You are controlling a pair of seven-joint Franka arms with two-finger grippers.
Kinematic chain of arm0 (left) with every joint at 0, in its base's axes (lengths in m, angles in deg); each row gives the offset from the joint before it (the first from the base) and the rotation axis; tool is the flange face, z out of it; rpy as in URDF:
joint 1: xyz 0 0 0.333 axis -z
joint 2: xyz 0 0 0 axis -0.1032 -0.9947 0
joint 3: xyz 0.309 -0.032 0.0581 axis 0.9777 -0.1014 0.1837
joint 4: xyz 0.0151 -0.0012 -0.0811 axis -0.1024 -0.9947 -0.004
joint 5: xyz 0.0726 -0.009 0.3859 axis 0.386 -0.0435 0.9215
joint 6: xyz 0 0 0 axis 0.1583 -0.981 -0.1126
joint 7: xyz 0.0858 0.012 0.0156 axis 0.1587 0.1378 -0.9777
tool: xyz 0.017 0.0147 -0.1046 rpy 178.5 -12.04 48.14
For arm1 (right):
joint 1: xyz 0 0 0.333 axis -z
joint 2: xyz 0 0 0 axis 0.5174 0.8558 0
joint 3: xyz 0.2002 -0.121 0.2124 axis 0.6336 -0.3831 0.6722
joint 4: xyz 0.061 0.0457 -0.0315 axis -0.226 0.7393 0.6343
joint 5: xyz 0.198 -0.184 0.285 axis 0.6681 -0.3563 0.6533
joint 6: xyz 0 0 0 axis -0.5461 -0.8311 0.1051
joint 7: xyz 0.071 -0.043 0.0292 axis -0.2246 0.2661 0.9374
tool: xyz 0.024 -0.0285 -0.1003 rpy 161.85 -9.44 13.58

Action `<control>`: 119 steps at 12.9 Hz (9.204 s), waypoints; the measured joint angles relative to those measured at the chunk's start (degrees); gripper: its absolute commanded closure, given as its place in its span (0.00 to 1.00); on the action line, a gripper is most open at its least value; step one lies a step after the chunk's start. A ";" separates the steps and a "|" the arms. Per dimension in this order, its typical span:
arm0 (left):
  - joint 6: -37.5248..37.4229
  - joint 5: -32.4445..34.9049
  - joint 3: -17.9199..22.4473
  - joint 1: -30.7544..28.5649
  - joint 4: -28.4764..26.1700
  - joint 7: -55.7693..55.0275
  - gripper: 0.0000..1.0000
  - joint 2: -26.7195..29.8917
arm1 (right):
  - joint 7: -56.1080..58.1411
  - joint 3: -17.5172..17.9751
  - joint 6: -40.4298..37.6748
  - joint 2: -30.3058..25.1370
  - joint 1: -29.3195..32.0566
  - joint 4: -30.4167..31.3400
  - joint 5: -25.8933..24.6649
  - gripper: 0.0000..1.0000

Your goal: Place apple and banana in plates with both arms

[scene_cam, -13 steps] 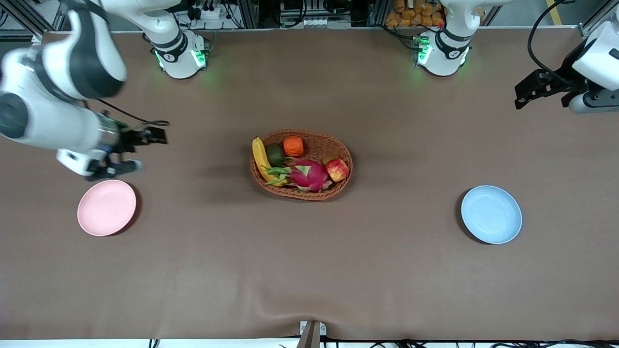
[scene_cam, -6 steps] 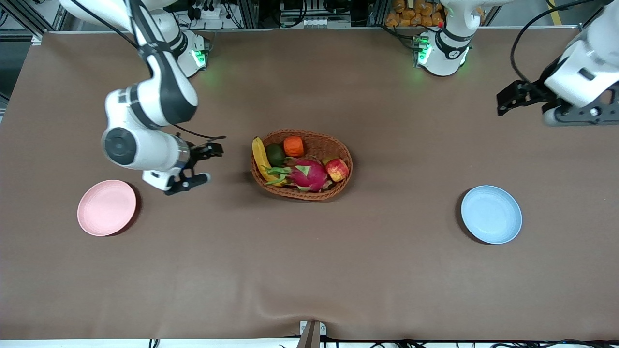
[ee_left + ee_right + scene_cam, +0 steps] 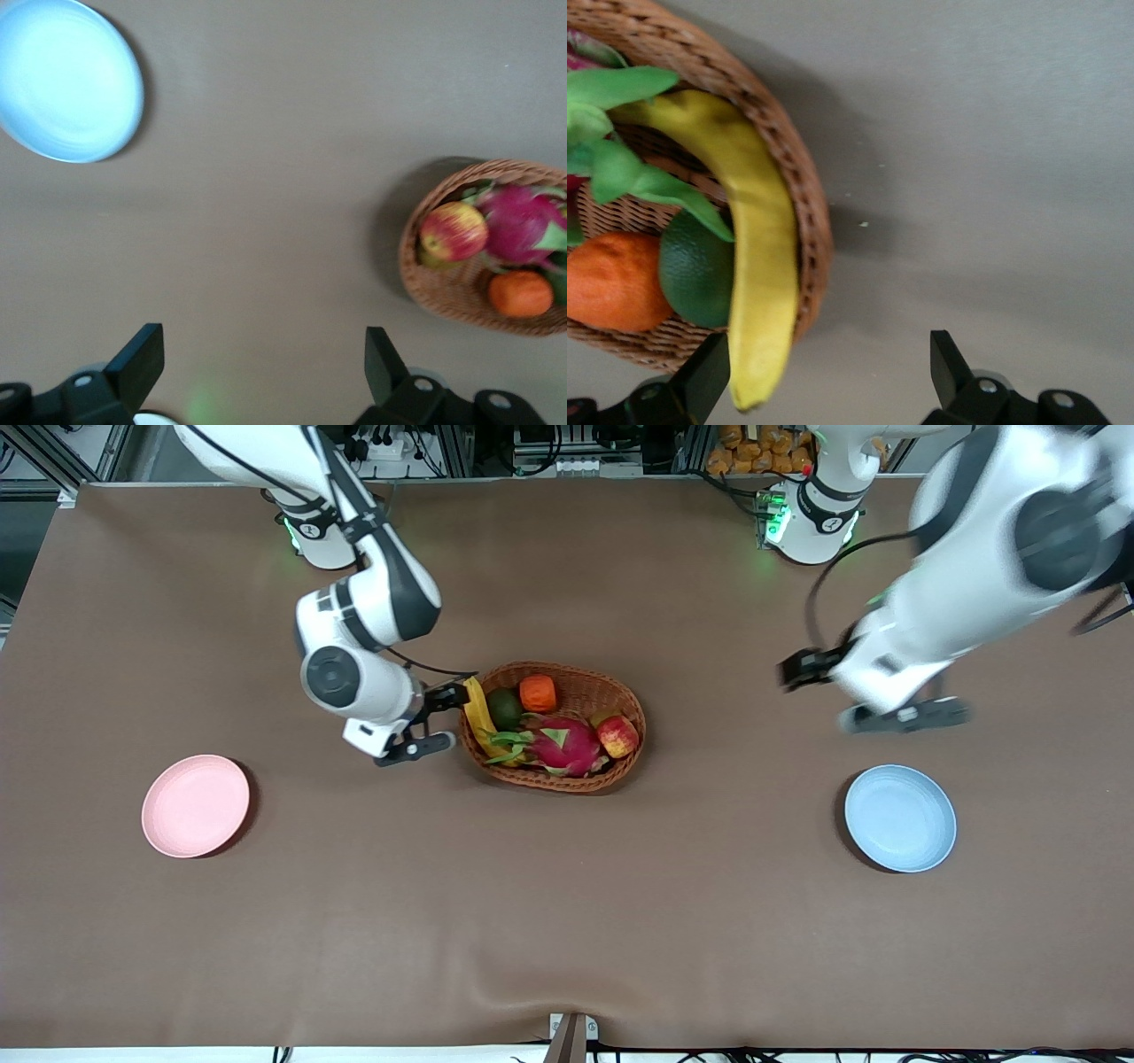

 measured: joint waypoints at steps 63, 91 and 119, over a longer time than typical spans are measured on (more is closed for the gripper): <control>5.15 -4.46 -1.25 -3.43 8.76 -5.90 1.00 -14.49 | -5.21 -23.47 -5.86 6.64 23.15 -8.59 -9.68 0.81; 23.53 -2.06 -0.56 -30.77 -1.74 52.56 1.00 -26.52 | -2.68 -22.50 -1.01 8.46 22.69 -10.36 -9.45 0.00; 3.48 3.91 -6.14 -25.26 5.13 31.31 0.00 -0.69 | 7.93 -4.42 -30.12 -19.24 31.60 -21.69 -12.34 0.00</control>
